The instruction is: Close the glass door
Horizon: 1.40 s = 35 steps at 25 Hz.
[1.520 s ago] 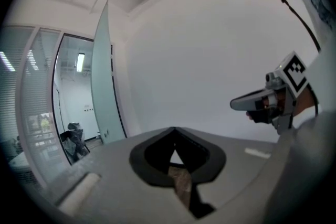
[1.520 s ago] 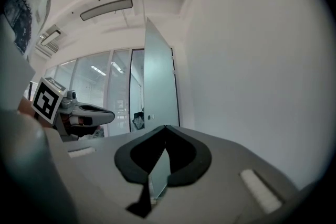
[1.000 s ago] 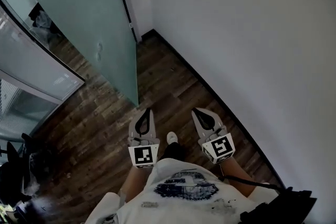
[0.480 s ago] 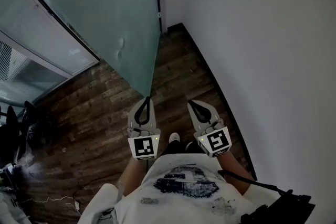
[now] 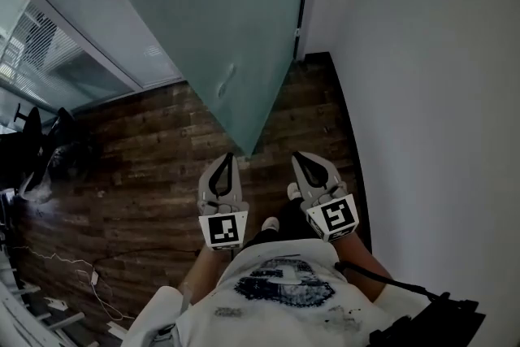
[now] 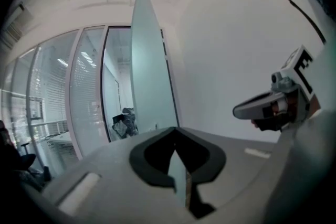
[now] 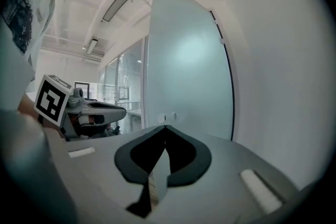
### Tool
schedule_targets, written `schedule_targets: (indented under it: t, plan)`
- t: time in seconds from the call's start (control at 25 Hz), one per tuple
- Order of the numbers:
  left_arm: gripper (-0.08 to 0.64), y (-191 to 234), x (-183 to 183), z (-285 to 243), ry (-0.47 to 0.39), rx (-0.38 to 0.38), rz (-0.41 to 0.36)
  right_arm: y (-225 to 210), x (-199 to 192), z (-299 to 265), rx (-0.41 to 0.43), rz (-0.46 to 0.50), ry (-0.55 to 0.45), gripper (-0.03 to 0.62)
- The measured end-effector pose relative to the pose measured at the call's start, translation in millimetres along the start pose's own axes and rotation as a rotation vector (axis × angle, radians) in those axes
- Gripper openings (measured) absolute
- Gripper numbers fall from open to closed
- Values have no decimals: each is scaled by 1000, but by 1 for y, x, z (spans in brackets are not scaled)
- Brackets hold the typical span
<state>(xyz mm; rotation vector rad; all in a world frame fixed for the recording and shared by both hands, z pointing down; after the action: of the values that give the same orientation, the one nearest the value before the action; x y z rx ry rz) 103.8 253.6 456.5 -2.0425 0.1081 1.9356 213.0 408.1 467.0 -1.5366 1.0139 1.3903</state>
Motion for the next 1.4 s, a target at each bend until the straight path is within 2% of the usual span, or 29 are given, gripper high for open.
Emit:
schedule_targets:
  t: [0.12,0.2,0.24,0.28,0.32,0.48,0.68,0.88,1.0,1.12,1.24,1.4]
  plan:
    - [3,2,5,-9,43,79,32,-21,-16,-28,64,-37,32,6]
    - [3,2,2,-15,67,133,25,-34,-27,-50,106,-48,52,6]
    - [3,4,-1,-17,75,162,12,-39,-31,-63,128,-57,59,23]
    - [3,7,-4,-19,78,195,4,-43,-34,-75,148,-70,66,83]
    - [3,10,-6,-21,82,230,6,-47,-36,-87,168,-80,72,114]
    - [3,17,-7,-24,120,355,42,-52,-38,-131,250,-63,80,138]
    - [3,16,3,-19,140,461,15,-46,-42,-178,321,-34,76,227]
    - [3,14,13,-10,161,572,-14,-34,-41,-225,399,9,68,264]
    - [3,14,11,-1,182,621,-8,-28,-45,-241,418,11,78,284]
    - [3,18,3,4,152,666,3,-22,-47,-253,433,6,86,293]
    - [3,30,3,-1,182,650,9,-16,-54,-266,434,28,96,299]
    - [3,57,-10,-7,144,632,-11,0,-44,-282,427,41,94,296]
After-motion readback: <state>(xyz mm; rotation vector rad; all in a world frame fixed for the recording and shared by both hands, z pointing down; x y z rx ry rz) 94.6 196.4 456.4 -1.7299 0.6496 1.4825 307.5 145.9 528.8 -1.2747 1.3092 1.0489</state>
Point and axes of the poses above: the fingertips, and each gripper's own axes: z backward along the fingers, y to its left, x out of its top, the point moved 6 cm from there along z, backward along the fingers, and after that the axes turned 4 degrees about -y, right-handed, at the moved point
